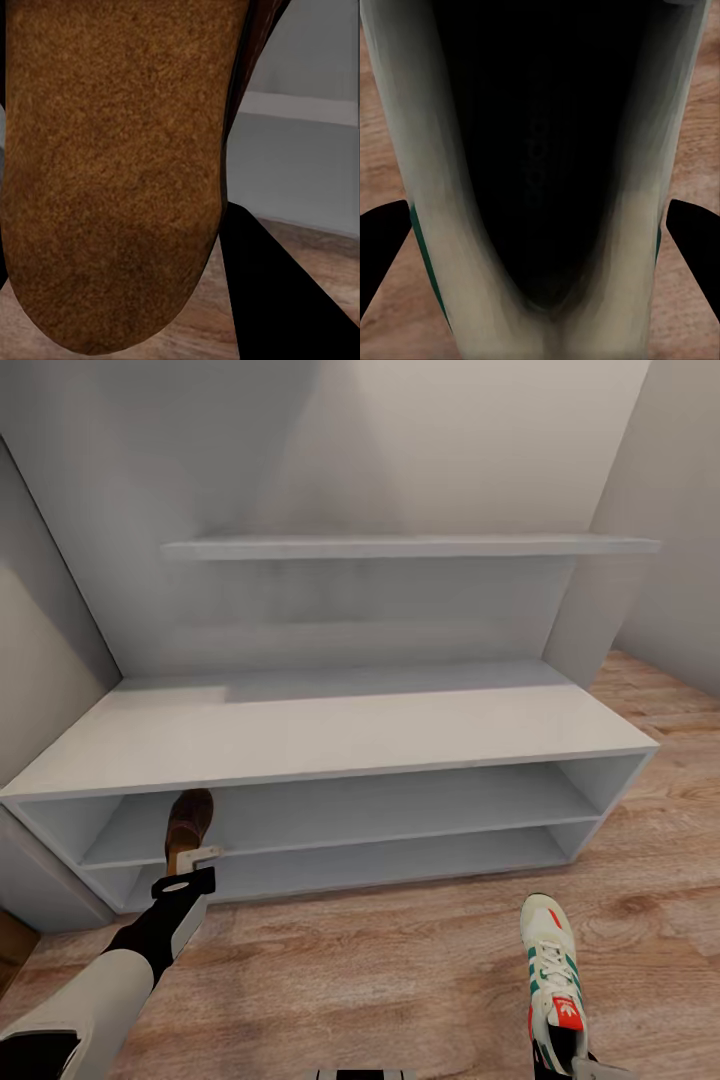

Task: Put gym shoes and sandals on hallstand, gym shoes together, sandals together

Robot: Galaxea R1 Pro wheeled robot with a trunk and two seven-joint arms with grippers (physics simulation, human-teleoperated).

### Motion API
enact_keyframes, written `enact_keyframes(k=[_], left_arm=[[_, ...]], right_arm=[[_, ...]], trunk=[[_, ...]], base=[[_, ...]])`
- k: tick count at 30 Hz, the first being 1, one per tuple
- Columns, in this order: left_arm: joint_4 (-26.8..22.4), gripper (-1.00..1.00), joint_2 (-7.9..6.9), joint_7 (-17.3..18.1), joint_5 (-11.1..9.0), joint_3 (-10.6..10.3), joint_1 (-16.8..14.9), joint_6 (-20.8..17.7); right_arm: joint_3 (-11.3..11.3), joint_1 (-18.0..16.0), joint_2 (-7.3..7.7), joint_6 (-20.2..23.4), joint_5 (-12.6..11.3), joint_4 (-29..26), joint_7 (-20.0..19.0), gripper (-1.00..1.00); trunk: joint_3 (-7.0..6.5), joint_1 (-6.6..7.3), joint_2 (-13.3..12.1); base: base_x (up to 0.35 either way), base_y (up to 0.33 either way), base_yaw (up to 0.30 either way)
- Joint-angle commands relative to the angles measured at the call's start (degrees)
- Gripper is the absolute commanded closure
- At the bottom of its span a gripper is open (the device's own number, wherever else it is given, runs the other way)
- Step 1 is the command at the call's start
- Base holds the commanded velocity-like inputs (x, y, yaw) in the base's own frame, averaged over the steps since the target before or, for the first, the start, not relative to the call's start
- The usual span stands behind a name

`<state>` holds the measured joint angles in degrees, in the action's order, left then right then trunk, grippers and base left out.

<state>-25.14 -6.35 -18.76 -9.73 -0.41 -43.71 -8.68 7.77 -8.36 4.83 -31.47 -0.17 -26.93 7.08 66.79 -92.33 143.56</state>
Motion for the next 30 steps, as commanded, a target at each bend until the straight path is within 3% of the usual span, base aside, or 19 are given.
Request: enact_keyframes(k=[1,30], left_arm=[[-0.1,1.00,0.00,-0.1,-0.2,-0.1,0.0,-0.4],[-0.2,1.00,-0.07,-0.1,-0.2,0.0,-0.1,-0.3]], right_arm=[[0.0,0.0,0.00,-0.2,0.0,0.0,0.1,1.00],[0.0,-0.1,0.00,-0.1,0.1,0.3,0.0,1.00]], trunk=[[0.06,0.01,0.0],[0.09,0.01,0.0]], base=[[0.000,0.000,0.000],[0.133,0.000,0.000]])
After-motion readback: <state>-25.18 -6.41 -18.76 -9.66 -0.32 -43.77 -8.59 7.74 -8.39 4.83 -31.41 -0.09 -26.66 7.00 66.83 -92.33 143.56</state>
